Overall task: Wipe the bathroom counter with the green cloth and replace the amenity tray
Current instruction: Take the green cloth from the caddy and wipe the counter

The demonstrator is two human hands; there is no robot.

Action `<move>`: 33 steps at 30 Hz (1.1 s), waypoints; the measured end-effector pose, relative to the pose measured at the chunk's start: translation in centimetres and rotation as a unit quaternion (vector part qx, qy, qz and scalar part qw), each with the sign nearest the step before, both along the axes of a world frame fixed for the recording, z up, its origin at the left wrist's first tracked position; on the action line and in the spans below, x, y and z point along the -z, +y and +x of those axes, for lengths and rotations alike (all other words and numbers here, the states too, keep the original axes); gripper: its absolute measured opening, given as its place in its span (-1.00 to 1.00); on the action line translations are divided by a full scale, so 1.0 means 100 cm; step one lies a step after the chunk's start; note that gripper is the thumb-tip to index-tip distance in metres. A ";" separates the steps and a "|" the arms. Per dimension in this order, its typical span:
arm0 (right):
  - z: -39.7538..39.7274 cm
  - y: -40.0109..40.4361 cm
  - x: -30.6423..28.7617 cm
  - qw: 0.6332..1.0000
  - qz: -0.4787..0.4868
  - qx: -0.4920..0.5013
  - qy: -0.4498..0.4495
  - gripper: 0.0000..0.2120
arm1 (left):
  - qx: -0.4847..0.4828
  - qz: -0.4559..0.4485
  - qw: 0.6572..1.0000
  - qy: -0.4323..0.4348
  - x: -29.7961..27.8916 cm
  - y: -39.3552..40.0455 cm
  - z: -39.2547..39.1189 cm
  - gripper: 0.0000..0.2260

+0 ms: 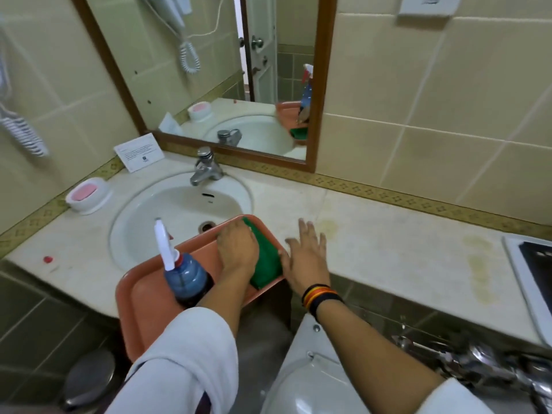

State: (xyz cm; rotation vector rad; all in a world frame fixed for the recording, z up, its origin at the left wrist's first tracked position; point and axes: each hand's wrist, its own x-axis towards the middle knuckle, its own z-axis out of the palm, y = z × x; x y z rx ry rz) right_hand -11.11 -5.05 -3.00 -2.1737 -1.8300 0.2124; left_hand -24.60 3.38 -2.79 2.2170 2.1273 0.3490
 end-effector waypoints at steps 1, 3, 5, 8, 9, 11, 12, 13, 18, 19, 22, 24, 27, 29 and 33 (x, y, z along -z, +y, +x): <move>-0.013 0.002 0.005 1.000 -0.017 -0.004 -0.006 -0.55 | -0.027 -0.032 0.999 0.006 0.006 0.002 -0.005 -0.67; -0.034 0.007 0.015 0.999 -0.050 0.014 -0.007 -0.52 | -0.061 -0.078 0.995 0.004 0.018 0.008 -0.012 -0.58; -0.047 0.013 0.022 0.997 -0.067 0.044 0.011 -0.51 | -0.064 -0.085 0.994 0.006 0.024 0.015 -0.013 -0.54; -0.058 0.021 0.027 0.993 -0.051 0.093 0.050 -0.61 | -0.057 -0.090 0.994 0.025 0.030 0.024 -0.014 -0.55; -0.060 0.023 0.028 0.993 -0.041 0.098 0.056 -0.65 | -0.064 -0.102 0.993 0.017 0.030 0.027 -0.016 -0.57; -0.062 0.022 0.031 0.993 -0.022 0.102 0.060 -0.72 | -0.082 -0.129 0.988 -0.025 0.030 0.034 -0.020 -0.61; -0.061 0.021 0.030 0.992 -0.007 0.106 0.062 -0.75 | -0.087 -0.136 0.986 -0.045 0.030 0.038 -0.023 -0.61; -0.062 0.020 0.030 0.991 0.011 0.111 0.069 -0.78 | -0.092 -0.144 0.984 -0.057 0.030 0.042 -0.028 -0.61; -0.051 0.014 0.003 0.969 0.075 0.123 0.203 -0.86 | -0.078 -0.135 0.980 -0.121 0.005 0.049 -0.026 -0.61; -0.043 0.011 -0.005 0.960 0.087 0.131 0.232 -0.87 | -0.067 -0.123 0.976 -0.166 -0.007 0.046 -0.016 -0.63; -0.017 -0.001 -0.027 0.926 0.145 0.182 0.297 -0.87 | -0.024 -0.064 0.964 -0.257 -0.049 0.039 0.029 -0.68; 0.011 -0.010 -0.038 0.893 0.184 0.230 0.340 -0.87 | 0.034 -0.041 0.953 -0.300 -0.074 0.034 0.071 -0.70; 0.065 -0.030 -0.047 0.837 0.248 0.298 0.386 -0.87 | 0.116 -0.053 0.925 -0.359 -0.090 0.018 0.146 -0.77; 0.106 -0.052 -0.044 0.805 0.274 0.345 0.398 -0.86 | 0.159 -0.072 0.912 -0.372 -0.084 0.001 0.199 -0.78; 0.176 -0.101 -0.011 0.800 0.168 0.434 0.379 -0.78 | 0.226 -0.132 0.912 -0.317 -0.038 -0.040 0.268 -0.61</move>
